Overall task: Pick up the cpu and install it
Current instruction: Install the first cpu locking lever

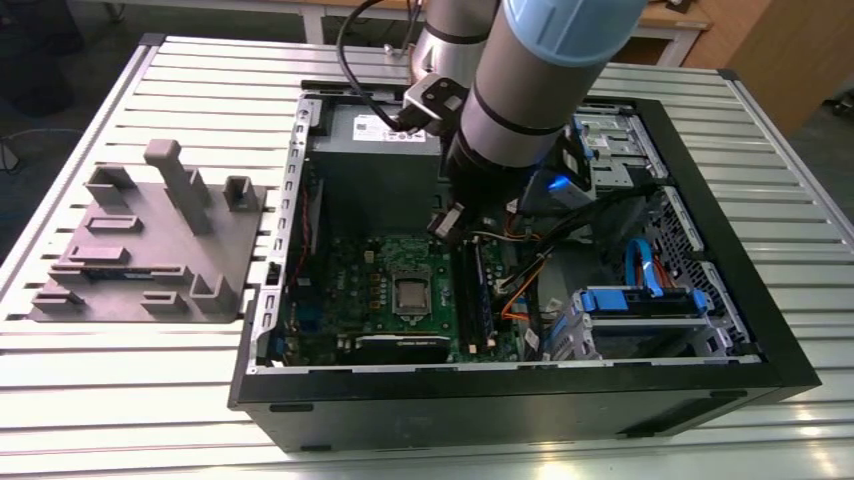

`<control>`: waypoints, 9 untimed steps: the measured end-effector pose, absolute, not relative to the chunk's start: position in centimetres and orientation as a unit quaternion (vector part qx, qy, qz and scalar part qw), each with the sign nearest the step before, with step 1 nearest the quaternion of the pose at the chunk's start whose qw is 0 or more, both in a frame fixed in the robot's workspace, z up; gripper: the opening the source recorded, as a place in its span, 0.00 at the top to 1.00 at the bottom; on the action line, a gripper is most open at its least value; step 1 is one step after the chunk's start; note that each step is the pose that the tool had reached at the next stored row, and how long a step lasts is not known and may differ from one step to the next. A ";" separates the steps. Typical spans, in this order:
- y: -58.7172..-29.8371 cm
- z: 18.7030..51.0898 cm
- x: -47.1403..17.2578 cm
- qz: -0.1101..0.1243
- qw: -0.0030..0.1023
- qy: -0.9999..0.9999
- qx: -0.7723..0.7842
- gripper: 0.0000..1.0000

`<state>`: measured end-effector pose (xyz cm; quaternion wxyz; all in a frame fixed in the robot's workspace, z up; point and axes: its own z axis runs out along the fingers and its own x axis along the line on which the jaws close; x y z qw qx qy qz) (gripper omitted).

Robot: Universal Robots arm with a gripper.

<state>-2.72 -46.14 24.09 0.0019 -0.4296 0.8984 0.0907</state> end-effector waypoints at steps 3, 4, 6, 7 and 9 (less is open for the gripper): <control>-45.7 24.0 -2.7 0.091 0.002 0.898 -0.430 0.90; -45.5 23.9 -2.7 0.091 0.002 0.898 -0.430 0.90; -45.2 23.8 -2.8 0.091 0.002 0.898 -0.430 0.90; -45.1 23.7 -2.9 0.091 0.002 0.897 -0.432 0.90; -45.1 23.6 -3.0 0.091 0.001 0.894 -0.438 0.90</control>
